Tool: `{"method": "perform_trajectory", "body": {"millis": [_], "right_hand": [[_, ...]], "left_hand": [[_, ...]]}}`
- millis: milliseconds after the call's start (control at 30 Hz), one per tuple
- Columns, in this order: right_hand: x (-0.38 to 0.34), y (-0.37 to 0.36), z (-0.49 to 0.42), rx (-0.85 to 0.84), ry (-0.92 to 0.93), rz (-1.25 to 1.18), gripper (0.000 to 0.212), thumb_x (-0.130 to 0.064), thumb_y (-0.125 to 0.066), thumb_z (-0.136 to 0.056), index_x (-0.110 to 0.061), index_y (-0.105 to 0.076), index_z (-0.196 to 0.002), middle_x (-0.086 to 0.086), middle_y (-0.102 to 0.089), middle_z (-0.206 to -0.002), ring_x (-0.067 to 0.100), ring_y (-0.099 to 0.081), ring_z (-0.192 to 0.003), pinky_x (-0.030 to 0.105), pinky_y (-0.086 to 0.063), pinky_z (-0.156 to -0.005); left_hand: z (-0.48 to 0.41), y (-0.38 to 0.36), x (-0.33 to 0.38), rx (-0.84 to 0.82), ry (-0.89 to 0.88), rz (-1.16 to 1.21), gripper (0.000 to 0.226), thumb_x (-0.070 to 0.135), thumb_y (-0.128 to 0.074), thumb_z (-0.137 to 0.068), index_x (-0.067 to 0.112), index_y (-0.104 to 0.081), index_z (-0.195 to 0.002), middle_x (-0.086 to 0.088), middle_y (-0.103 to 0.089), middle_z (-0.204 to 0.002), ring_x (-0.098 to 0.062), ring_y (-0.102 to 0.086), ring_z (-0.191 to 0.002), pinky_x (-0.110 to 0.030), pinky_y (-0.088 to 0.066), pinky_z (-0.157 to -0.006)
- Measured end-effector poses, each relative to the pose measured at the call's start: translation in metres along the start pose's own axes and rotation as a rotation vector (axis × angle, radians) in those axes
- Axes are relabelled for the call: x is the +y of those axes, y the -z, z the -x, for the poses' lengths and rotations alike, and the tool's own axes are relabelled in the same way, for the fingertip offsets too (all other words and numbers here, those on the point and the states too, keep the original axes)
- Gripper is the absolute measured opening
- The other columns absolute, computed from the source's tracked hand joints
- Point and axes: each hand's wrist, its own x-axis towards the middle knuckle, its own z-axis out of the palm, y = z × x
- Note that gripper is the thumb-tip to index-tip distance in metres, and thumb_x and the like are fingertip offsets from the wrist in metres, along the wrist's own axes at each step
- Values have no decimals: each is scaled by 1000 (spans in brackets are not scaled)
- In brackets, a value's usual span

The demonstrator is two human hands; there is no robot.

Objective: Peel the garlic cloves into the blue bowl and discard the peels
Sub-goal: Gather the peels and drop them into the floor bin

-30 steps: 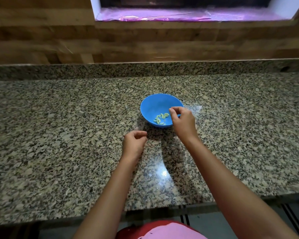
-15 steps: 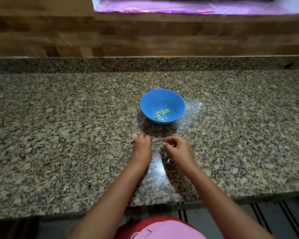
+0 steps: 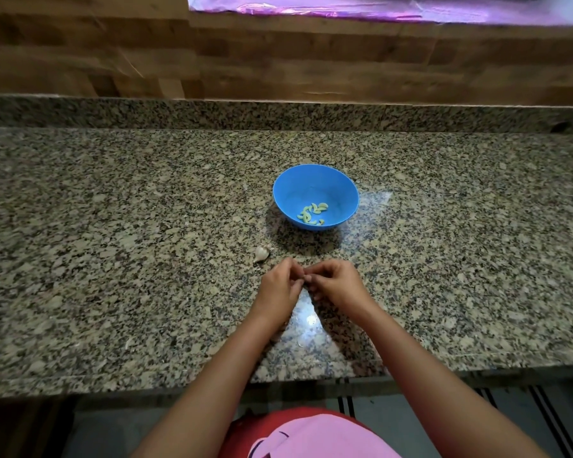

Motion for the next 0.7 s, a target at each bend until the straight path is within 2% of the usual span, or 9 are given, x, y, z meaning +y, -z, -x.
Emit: {"method": "perform_trajectory", "body": {"millis": [100, 167, 267, 333, 400, 500, 633, 700], "right_hand": [[-2, -1, 1, -6, -22, -5, 13, 1, -61, -87, 8, -66, -97, 9, -63, -69, 12, -57, -51, 17, -51, -49], [-2, 0, 1, -6, -21, 13, 12, 1, -60, -88, 8, -67, -95, 8, -64, -69, 11, -58, -52, 18, -51, -51], [0, 2, 2, -1, 18, 93, 7, -3, -62, -87, -1, -69, -85, 11, -68, -74, 15, -61, -60, 31, -54, -62], [0, 1, 1, -1, 23, 107, 9, -4, -63, -86, -7, -68, -79, 11, -68, -75, 18, -61, -63, 35, -54, -65], [0, 1, 1, 2, 11, 99, 11, -3, -63, -86, -8, -68, -78, 7, -67, -71, 15, -60, -59, 29, -52, -59], [1, 2, 3, -1, 2, 45, 6, -3, -62, -87, -5, -67, -84, 4, -66, -69, 12, -59, -58, 21, -50, -52], [-3, 12, 6, -46, 16, -11, 13, -4, -65, -86, -3, -64, -99, 14, -69, -84, 19, -63, -66, 28, -54, -61], [-6, 17, 7, -59, 27, -6, 16, -1, -64, -86, -2, -64, -102, 14, -68, -85, 16, -63, -64, 24, -55, -60]], "left_hand": [[3, -1, 0, 37, 17, 78, 16, 6, -61, -87, 12, -46, -92, 1, -58, -84, -4, -54, -70, -12, -45, -62], [5, -1, 1, 47, 23, 109, 19, 6, -62, -87, 12, -44, -92, 3, -57, -82, -3, -54, -69, -11, -45, -61], [7, -3, 1, 41, 12, 110, 22, 4, -63, -86, 13, -44, -93, 2, -58, -84, -8, -56, -73, -11, -45, -62], [8, -3, 1, 38, -1, 85, 22, 4, -63, -86, 13, -45, -92, 0, -59, -86, -10, -56, -76, -9, -44, -61], [7, -3, 1, 21, -24, 43, 22, 2, -63, -85, 14, -44, -91, -4, -60, -88, -14, -56, -77, -12, -43, -62], [6, -5, 2, 3, -42, 9, 22, 3, -60, -87, 15, -42, -89, -7, -59, -89, -19, -57, -79, -28, -47, -67], [3, -1, 7, -22, -52, 89, 24, 4, -58, -89, 15, -37, -96, -1, -57, -89, -16, -58, -80, -23, -48, -68], [0, 2, 12, -36, -19, 191, 30, 7, -62, -87, 16, -36, -98, -2, -58, -89, -15, -60, -79, -19, -51, -68]]}}
